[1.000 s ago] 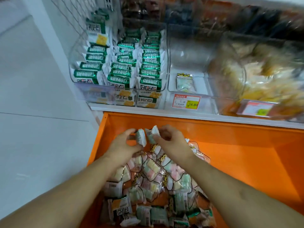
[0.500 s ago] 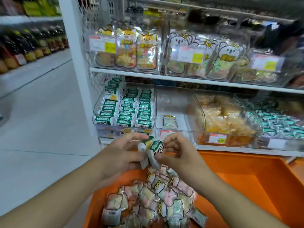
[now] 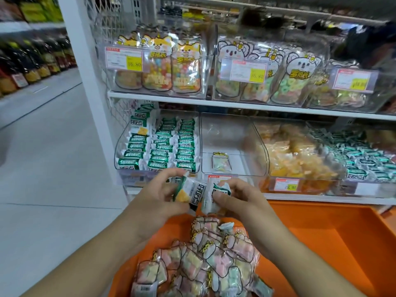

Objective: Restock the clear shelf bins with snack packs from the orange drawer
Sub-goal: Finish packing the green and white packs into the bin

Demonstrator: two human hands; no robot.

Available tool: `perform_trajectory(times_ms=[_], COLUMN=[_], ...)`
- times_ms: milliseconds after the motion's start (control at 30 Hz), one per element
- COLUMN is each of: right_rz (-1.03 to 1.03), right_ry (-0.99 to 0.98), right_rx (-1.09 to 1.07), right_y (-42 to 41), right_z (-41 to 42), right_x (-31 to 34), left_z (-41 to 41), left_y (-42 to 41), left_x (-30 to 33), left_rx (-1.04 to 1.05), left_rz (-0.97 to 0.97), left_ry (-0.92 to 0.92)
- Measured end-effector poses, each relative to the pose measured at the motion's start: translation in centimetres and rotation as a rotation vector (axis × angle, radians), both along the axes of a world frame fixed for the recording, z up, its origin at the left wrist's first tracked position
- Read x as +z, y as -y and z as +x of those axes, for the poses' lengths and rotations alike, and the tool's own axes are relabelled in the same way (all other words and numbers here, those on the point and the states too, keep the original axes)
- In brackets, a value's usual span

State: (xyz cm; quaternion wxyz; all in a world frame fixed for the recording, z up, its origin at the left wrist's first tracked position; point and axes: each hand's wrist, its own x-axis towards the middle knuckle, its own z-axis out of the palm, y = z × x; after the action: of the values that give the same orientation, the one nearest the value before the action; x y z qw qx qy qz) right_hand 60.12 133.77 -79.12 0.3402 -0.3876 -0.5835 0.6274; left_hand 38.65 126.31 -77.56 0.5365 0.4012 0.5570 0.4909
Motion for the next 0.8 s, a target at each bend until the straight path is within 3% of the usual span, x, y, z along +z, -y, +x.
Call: perform_trajectory(times_ms=[200, 333, 467, 633, 800], right_rz=[-0.063, -0.072, -0.040, -0.001, -0.030], right_ry=[0.003, 0.033, 0.085, 0.131, 0.108], right_rx=[-0.036, -0.076, -0.079, -0.099, -0.081], right_y=[-0.4, -1.1, -1.0, -0.8, -0.6], right_z=[-0.8, -0.9, -0.6, -0.1, 0.1], right_x=[-1.1, -1.6, -1.4, -1.4, -1.6], left_z=[1.1, 1.5, 1.7, 1.7, 1.2], left_y=[-0.6, -0.7, -0.7, -0.4, -0.4], left_x=[-0.4, -0.7, -0.8, -1.0, -1.1], left_rx=[-0.030, 0.004, 0.013, 0.060, 0.101], left_rz=[-0.026, -0.062, -0.122, -0.087, -0.063], left_ry=[-0.242, -0.221, 0.018, -0.139, -0.139])
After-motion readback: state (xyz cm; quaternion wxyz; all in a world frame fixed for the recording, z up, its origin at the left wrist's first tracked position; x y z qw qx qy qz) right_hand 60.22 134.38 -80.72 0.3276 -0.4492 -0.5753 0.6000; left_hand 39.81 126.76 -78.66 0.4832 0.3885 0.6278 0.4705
